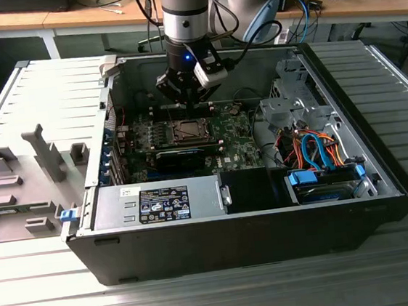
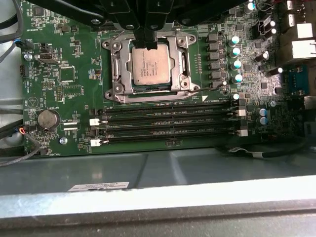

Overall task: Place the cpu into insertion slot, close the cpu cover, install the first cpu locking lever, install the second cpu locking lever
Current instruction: 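Install the first cpu locking lever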

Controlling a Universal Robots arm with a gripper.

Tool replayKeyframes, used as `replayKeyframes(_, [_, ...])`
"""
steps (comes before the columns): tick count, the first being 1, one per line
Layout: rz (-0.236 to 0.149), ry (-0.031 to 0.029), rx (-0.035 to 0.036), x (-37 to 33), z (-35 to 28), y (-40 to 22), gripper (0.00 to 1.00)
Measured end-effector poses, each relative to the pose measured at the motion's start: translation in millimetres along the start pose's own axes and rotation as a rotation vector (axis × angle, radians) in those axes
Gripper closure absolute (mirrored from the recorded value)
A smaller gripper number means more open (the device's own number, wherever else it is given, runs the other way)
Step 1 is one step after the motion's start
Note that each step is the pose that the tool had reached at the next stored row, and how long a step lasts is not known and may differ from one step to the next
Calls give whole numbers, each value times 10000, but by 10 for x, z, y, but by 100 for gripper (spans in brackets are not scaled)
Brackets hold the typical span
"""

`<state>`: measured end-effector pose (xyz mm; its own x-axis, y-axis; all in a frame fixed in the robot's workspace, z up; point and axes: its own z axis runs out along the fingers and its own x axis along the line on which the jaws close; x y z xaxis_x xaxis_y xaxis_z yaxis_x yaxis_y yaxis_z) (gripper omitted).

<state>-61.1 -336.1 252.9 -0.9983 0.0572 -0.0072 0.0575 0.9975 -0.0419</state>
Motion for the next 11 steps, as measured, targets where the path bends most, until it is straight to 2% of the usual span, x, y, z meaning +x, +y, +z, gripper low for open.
replayKeyframes(6, [-334,-15,-2,0,0,0,89])
replayKeyframes(11, [-411,-18,-3,0,0,0,89])
